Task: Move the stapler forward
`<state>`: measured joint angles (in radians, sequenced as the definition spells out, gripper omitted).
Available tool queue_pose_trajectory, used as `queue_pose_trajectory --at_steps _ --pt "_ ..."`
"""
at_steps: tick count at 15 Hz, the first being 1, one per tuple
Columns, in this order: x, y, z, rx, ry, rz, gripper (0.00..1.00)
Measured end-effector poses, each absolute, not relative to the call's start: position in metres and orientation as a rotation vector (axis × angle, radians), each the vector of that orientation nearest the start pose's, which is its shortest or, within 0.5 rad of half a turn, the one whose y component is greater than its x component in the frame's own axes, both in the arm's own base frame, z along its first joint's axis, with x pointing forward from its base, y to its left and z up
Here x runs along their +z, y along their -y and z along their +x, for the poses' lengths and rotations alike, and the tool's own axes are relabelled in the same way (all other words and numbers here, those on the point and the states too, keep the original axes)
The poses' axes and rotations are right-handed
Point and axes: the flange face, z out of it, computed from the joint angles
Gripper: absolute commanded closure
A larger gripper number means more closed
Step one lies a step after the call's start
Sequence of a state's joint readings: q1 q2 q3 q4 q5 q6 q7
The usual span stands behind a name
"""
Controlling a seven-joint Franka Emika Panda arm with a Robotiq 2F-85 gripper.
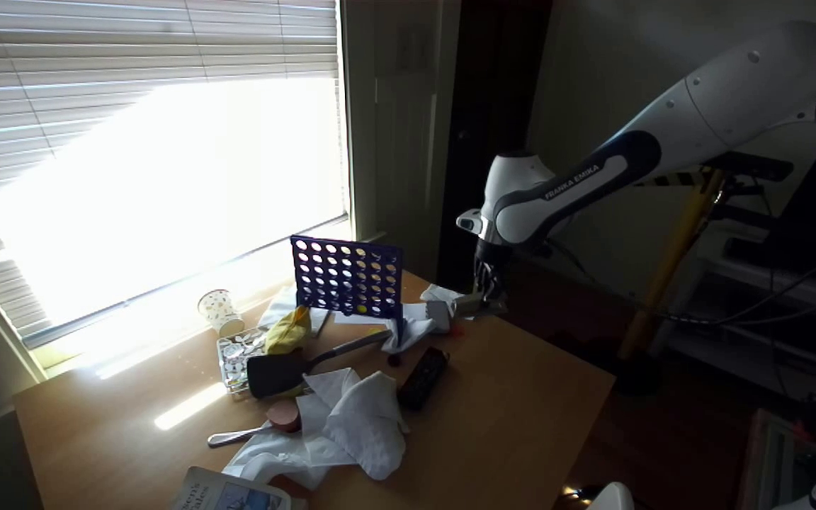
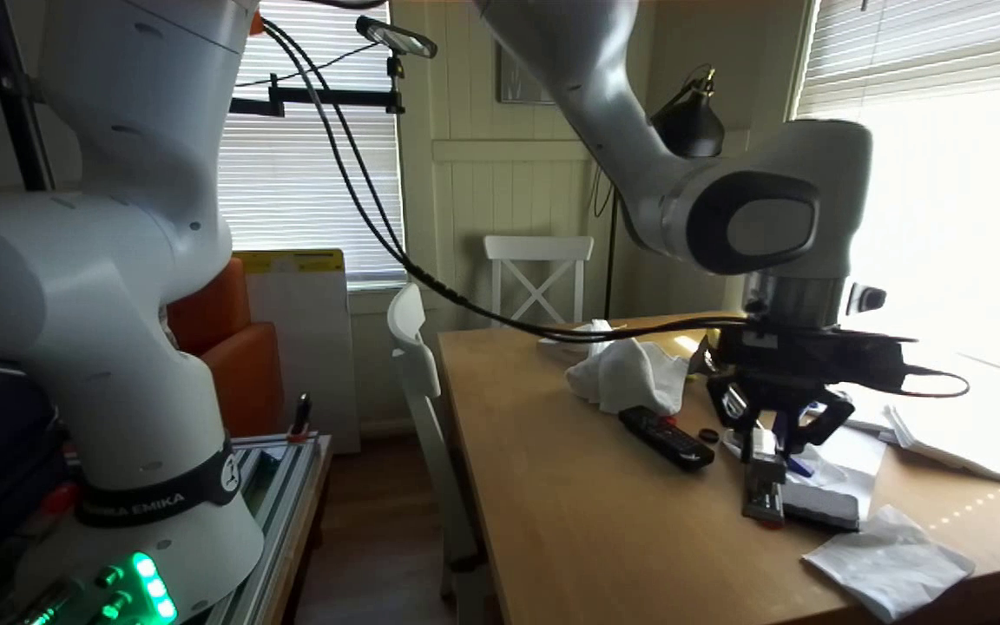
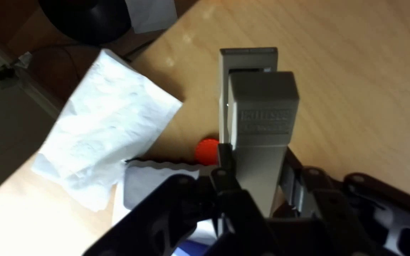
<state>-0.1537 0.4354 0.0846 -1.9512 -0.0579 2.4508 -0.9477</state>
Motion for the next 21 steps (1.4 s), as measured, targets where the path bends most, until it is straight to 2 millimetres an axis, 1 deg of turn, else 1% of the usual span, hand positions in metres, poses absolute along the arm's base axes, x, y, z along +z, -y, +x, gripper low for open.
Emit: queue_pose_trajectory --at_steps 2,5,8,11,12,13,14,15,18,19,21 --pt "0.251 0.020 0.601 -0.098 1.494 -2.795 0.90" --pt "0.247 -0.007 0.565 -0.111 1.664 -2.692 0.90" --pt "0.244 -0.023 0.529 -0.092 1.841 -2.574 0.90" --pt "0.231 -0.034 0.499 -0.057 1.953 -2.479 0.90" --pt "0.225 -0.038 0.490 -0.046 1.978 -2.454 0.65" --pt "0.222 -0.040 0.486 -0.035 1.983 -2.444 0.65" --pt "0.221 -0.040 0.485 -0.033 1.983 -2.443 0.65" --pt "0.222 -0.040 0.486 -0.035 1.982 -2.445 0.90" --pt "0.221 -0.039 0.486 -0.032 1.985 -2.443 0.90" --pt "0.219 -0.042 0.484 -0.026 1.998 -2.428 0.90" --pt "0.212 -0.057 0.475 -0.003 2.041 -2.373 0.90"
